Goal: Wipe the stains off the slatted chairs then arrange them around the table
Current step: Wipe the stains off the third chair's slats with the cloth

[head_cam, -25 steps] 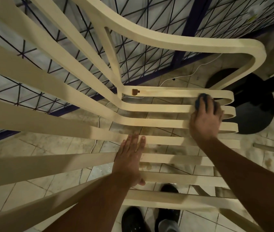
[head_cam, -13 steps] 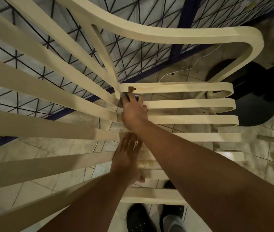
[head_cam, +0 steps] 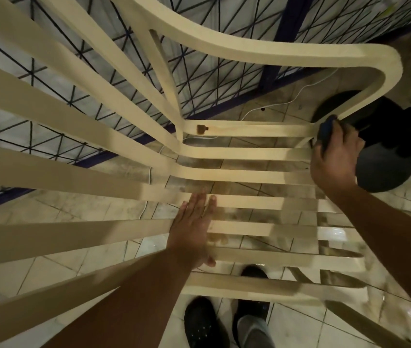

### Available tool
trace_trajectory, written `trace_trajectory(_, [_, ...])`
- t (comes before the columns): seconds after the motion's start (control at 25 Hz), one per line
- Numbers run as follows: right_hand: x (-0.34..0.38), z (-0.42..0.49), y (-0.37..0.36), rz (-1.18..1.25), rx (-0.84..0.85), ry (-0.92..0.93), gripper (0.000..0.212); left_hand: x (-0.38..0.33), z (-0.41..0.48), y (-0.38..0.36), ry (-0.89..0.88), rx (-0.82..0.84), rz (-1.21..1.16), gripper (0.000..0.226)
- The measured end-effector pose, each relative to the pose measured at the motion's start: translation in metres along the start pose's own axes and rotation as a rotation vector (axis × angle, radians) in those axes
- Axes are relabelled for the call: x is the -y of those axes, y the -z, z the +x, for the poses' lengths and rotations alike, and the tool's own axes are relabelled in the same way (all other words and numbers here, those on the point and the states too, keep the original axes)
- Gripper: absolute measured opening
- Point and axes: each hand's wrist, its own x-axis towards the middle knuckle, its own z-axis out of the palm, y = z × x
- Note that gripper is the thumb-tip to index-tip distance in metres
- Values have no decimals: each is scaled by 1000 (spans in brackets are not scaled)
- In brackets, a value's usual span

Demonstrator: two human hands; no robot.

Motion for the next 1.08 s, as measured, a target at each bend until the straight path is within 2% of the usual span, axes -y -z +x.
trace_trajectory(0.2, [35,1,-46,-261,67,38,60,1,1,-5,-19,-25,39,160])
trace_trajectory(0.44, [133,-27,-100,-300,189,201,62,-1,2,-7,-15,-49,53,162])
trace_trajectory(0.6, [192,-39,-129,-316,307,394,64,-3,2,-2,-10,-46,41,161])
trace_trajectory(0.72, [188,-38,-131,-289,275,398,65,-2,1,-1,-14,-54,39,160])
trace_trajectory(0.84, [153,-37,-120,-243,146,196,64,-1,1,-6,-31,-66,68,162])
trace_trajectory(0.92, [143,-37,-116,-256,115,130,65,-1,2,-6,-36,-74,62,162])
trace_trajectory(0.96, [143,-36,-114,-272,134,153,66,0,2,-6,-38,-72,57,162])
trace_trajectory(1.08, [145,-21,-109,-302,231,389,64,-1,3,-6,-26,-74,36,160])
